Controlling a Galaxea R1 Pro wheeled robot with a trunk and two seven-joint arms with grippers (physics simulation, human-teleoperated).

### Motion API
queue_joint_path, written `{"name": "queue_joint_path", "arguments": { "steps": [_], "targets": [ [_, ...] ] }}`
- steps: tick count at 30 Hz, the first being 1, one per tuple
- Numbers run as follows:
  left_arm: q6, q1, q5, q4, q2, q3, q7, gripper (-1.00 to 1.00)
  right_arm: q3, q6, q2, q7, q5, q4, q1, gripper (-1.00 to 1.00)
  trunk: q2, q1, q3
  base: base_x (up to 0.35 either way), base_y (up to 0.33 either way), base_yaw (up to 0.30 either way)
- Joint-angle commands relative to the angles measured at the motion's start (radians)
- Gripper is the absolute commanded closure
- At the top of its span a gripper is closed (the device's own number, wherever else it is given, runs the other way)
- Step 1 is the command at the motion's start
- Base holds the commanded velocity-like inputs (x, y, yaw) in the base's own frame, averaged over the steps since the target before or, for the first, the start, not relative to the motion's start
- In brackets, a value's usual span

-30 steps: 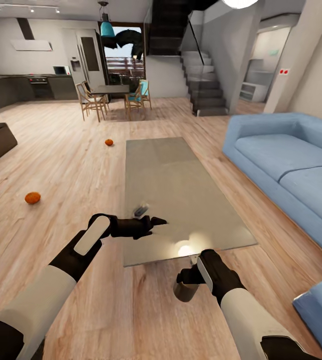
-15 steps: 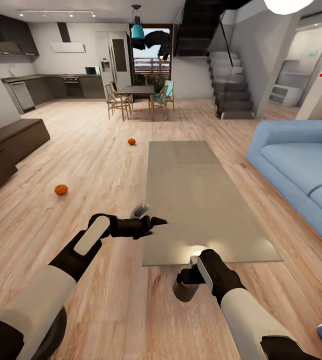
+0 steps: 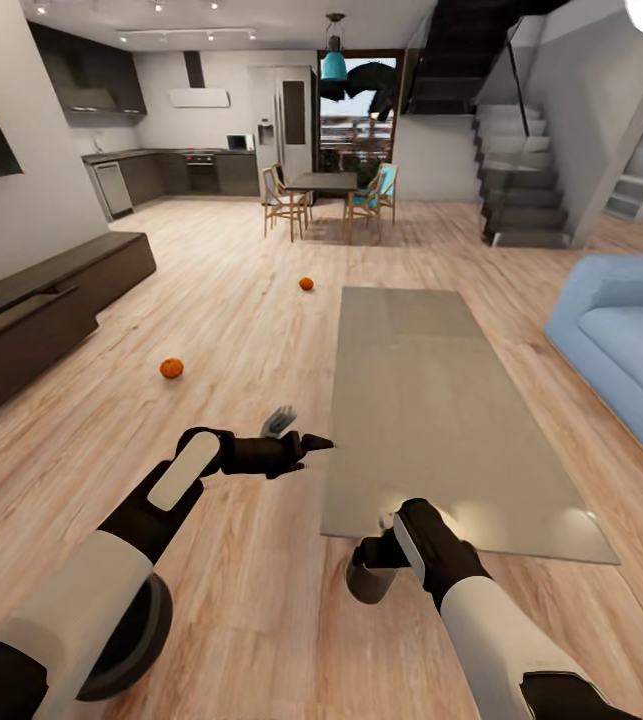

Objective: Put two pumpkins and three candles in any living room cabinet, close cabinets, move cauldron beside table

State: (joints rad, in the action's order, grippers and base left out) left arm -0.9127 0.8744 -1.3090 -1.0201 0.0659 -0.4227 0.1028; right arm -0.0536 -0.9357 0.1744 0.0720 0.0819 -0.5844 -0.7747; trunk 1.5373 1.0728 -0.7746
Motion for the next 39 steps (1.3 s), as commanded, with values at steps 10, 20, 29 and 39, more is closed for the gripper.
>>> {"name": "queue_joint_path", "arguments": {
  "steps": [10, 20, 29, 39],
  "targets": [
    [0.001, 0.0, 0.001, 0.0, 0.0, 0.001, 0.0, -1.0, 0.0, 0.0, 0.0, -0.001, -0.002, 0.0, 0.0, 1.0, -0.07, -0.038, 0.031, 0.0, 0.0, 0.287],
    [0.003, 0.0, 0.001, 0.0, 0.0, 0.001, 0.0, -1.0, 0.0, 0.0, 0.0, -0.001, -0.002, 0.0, 0.001, 1.0, -0.14, -0.077, 0.063, 0.0, 0.0, 0.286],
    [0.005, 0.0, 0.001, -0.001, 0.0, 0.002, 0.0, -1.0, 0.0, 0.001, 0.0, -0.001, -0.001, 0.0, 0.002, 1.0, -0.203, -0.111, 0.091, 0.0, 0.0, 0.287],
    [0.009, -0.001, -0.002, -0.003, 0.001, 0.002, -0.001, -1.0, 0.0, 0.002, 0.0, -0.001, -0.001, 0.0, 0.002, 1.0, -0.238, -0.13, 0.11, 0.0, 0.0, 0.277]
  ]
}}
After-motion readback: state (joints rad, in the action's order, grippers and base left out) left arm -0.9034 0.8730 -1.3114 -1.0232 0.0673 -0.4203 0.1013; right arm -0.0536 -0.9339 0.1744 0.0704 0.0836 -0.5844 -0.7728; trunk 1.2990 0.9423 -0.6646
